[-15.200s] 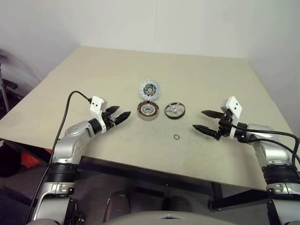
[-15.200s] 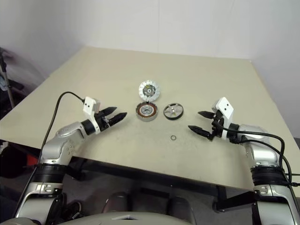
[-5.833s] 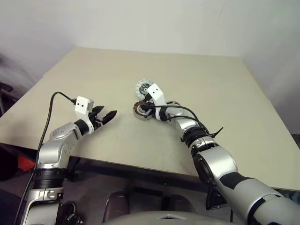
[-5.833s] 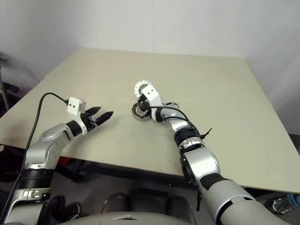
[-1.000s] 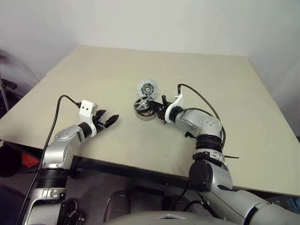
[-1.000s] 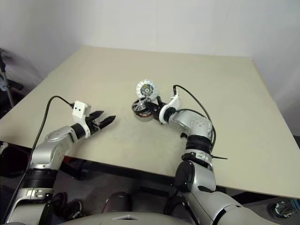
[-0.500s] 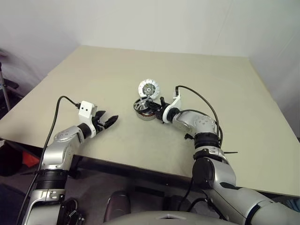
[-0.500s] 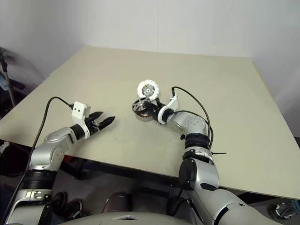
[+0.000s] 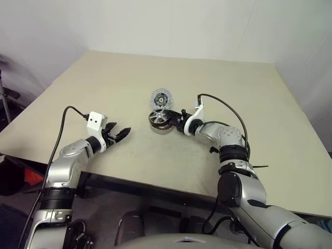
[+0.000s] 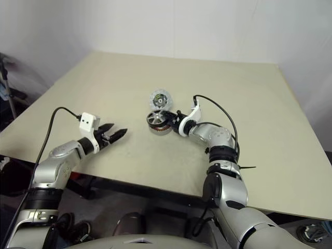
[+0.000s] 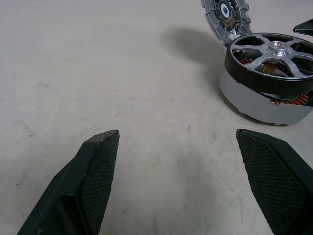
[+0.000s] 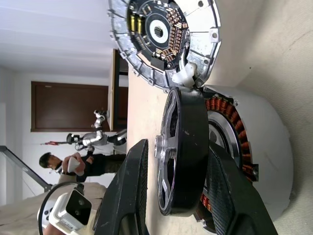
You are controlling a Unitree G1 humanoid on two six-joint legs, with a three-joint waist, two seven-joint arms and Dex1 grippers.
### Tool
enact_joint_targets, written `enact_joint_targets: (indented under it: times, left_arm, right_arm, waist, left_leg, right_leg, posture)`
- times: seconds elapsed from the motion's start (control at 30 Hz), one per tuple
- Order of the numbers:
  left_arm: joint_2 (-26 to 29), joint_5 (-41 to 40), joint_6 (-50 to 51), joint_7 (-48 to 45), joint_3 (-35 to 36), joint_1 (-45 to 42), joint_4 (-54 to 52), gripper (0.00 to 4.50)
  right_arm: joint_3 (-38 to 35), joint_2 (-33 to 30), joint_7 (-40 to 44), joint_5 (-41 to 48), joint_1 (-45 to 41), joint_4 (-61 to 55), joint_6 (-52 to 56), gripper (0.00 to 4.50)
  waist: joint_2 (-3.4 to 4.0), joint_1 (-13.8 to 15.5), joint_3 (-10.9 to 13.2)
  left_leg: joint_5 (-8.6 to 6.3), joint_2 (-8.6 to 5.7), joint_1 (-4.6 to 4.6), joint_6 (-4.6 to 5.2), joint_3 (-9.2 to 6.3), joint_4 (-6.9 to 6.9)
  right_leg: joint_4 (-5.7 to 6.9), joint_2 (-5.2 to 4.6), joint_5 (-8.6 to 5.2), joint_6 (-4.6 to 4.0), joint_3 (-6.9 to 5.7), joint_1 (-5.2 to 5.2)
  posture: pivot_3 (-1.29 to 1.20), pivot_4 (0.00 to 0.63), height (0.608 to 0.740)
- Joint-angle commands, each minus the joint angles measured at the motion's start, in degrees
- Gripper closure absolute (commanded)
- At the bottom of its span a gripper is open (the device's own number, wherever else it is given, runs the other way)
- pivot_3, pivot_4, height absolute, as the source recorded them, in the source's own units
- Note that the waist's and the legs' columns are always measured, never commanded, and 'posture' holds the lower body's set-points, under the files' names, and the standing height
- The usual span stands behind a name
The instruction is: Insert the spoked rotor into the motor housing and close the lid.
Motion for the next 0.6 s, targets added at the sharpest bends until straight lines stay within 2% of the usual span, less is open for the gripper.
enact_joint_targets:
  times: [0.03,0.27,0.6]
  left_arm:
    - [0.6,-0.4,-0.6,-0.1,1.1,-0.9,-1.6,0.46]
    - [0.4,-0.5,-0.6,-0.1,1.0,-0.8,-1.7,0.46]
    - [0.1,-0.3,-0.8,-0.3,0.5,-1.1,-1.3,0.46]
  right_arm:
    - [0.6,-0.2,1.4,-0.1,-0.4,-1.4,0.3,2.55]
    - [3.3,-0.2,6.2,-2.8,1.2,-8.0,-7.0,2.55]
    - [1.5,0.5,7.2,-0.2,2.1,-14.5,-11.2,2.55]
  waist:
    - [0.0,0.0,0.0]
    - [0.0,0.0,0.0]
    - [0.0,0.0,0.0]
  left_leg:
    - [0.0,0.0,0.0,0.0,0.0,0.0]
    - [0.0,0.0,-0.04,0.0,0.0,0.0]
    - [0.0,0.0,-0.09,0.01,0.0,0.0]
  right_leg:
    - [0.0,0.0,0.0,0.0,0.0,0.0]
    - [-0.01,0.0,0.0,0.0,0.0,-0.02]
    - [0.0,0.0,0.0,-0.01,0.0,-0.1]
  posture:
    - [0.0,0.0,0.74]
    - [0.0,0.0,0.74]
    - [0.0,0.0,0.74]
